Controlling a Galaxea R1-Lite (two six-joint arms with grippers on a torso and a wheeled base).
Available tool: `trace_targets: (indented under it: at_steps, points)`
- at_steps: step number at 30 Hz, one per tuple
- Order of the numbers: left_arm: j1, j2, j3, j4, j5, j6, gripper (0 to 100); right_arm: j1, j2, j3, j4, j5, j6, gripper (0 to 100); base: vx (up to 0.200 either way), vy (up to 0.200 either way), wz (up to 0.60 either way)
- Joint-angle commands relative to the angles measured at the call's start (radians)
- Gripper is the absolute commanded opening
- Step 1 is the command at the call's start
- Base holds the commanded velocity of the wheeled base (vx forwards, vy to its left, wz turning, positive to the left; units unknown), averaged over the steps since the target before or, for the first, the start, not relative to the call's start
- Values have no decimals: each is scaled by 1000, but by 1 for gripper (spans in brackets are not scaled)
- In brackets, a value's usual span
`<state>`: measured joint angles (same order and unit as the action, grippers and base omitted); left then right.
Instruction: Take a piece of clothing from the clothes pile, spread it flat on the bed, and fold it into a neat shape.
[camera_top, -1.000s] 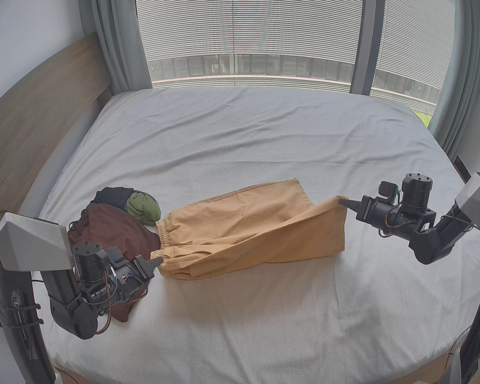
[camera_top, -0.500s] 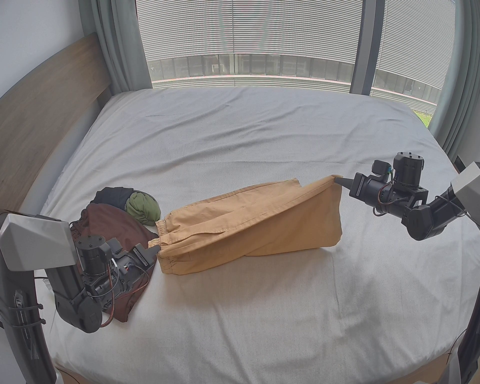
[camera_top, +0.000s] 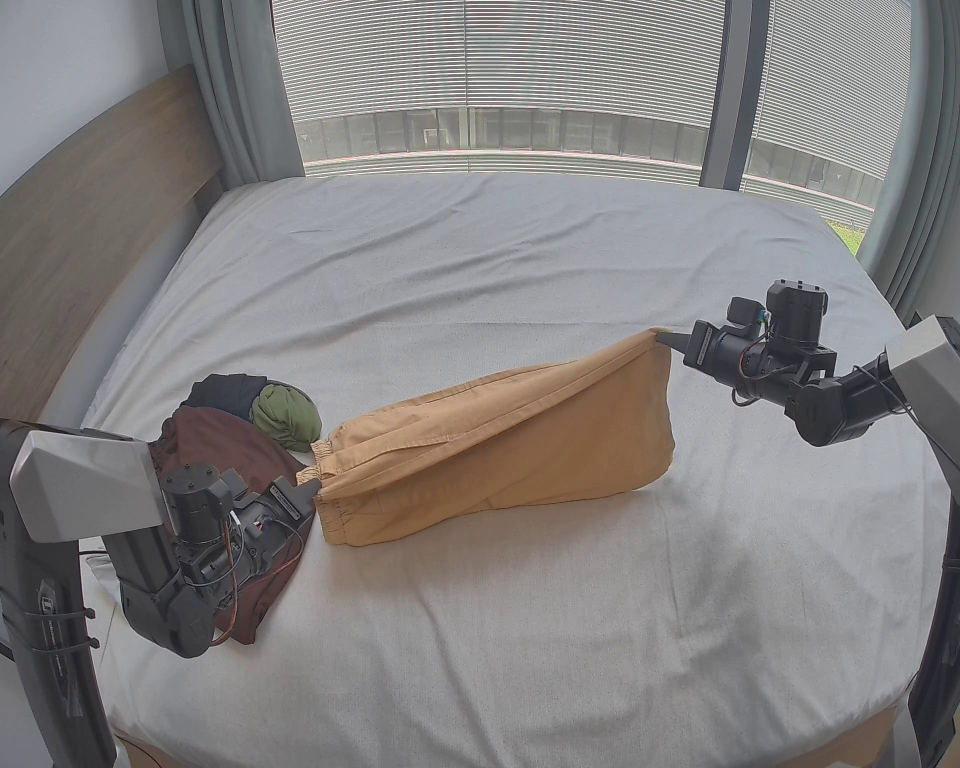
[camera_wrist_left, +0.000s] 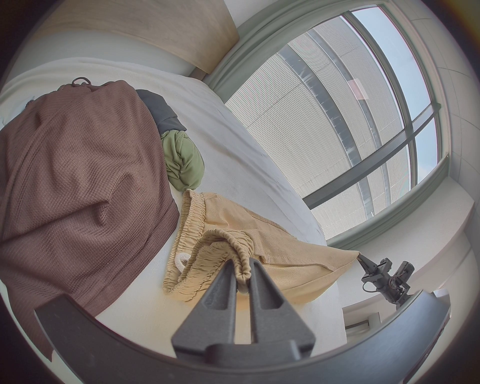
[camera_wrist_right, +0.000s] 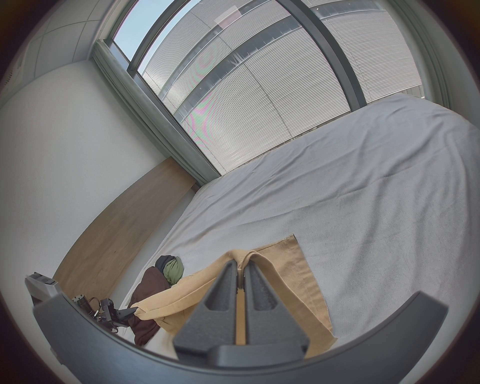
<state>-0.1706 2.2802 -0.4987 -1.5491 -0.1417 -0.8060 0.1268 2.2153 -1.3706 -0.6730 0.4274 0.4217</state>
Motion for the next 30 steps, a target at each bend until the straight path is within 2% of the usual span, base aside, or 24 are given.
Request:
trace_targets:
  at_steps: [1,9,17,30]
  points:
    - [2,12,-26,1,7,-24,0,4,64,-87,32,-1,0,0,0,0,0]
    - [2,19,-60,1,13,-38,0,16,139,-183,58,-38,0,0,0,0,0]
    - [3,61,-116,1,62,-41,0,24,213,-263,41,-85,2,0,0,0,0]
    - [10,116,-175,1,82,-39,0,34,310,-366,-4,-116,3,0,0,0,0]
